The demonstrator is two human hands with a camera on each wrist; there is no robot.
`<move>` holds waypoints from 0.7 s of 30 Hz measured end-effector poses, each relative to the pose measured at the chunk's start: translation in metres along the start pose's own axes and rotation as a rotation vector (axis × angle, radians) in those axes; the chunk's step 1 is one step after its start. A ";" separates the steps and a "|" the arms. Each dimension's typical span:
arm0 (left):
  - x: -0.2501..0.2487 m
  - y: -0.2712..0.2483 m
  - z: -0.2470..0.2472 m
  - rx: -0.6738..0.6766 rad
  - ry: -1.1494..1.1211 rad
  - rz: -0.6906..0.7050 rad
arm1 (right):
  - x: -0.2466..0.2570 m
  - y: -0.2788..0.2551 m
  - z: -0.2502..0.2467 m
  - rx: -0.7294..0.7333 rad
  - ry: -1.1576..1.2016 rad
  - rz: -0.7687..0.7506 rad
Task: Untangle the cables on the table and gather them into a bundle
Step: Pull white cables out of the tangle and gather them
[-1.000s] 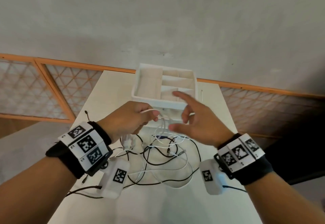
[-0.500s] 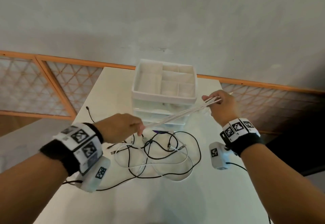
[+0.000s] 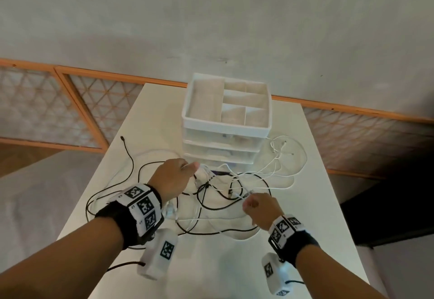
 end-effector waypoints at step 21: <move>-0.025 -0.020 -0.015 0.348 -0.337 0.299 | 0.211 -0.080 -0.158 -0.601 0.834 -0.500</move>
Point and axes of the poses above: each hand's wrist, its own y-axis towards the middle knuckle, its own z-axis out of the palm, x = y × z, the point moved 9 cm from there along y, towards the middle knuckle, and after that the axes turned 11 degrees about y, right-handed, at the moved point
